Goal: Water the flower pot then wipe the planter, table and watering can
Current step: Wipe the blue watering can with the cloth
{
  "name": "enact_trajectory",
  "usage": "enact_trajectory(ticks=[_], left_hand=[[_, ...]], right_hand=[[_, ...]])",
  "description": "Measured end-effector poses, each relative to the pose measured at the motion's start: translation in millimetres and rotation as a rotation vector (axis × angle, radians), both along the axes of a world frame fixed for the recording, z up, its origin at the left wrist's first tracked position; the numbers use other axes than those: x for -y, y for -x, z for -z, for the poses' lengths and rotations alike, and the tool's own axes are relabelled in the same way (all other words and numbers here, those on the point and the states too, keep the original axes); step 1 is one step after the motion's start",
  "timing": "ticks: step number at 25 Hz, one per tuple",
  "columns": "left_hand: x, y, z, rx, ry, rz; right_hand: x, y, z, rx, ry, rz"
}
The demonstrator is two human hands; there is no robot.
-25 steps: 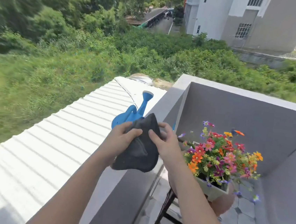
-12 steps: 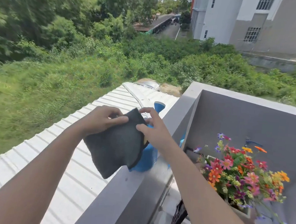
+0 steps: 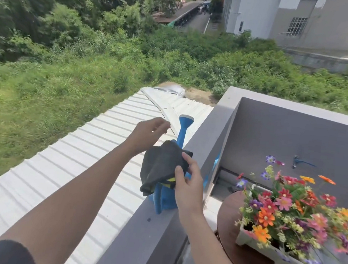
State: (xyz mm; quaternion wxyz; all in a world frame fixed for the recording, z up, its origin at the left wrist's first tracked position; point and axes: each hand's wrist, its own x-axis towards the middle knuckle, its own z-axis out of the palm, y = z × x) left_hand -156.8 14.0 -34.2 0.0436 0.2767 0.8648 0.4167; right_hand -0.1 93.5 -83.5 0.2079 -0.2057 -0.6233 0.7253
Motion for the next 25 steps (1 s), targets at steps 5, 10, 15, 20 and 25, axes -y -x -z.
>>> enact_trajectory(ticks=[5, 10, 15, 20, 25], left_hand=[[27.2, -26.8, 34.1, 0.663, -0.118, -0.054], [37.6, -33.8, 41.3, 0.288, -0.186, -0.237], [40.8, -21.7, -3.0, 0.142, -0.155, -0.223], [36.9, -34.4, 21.6, 0.152, 0.028, -0.282], [30.1, -48.9, 33.7, -0.052, 0.088, -0.361]], right_hand=[[8.8, -2.3, -0.3, 0.032, 0.036, -0.028], [-3.7, -4.2, -24.8, -0.017, -0.171, -0.049], [-27.2, 4.1, -23.7, -0.010, -0.111, -0.040], [-25.0, 2.4, 6.8, 0.093, -0.117, -0.163], [-20.1, 2.7, 4.8, 0.230, -0.653, -0.066]])
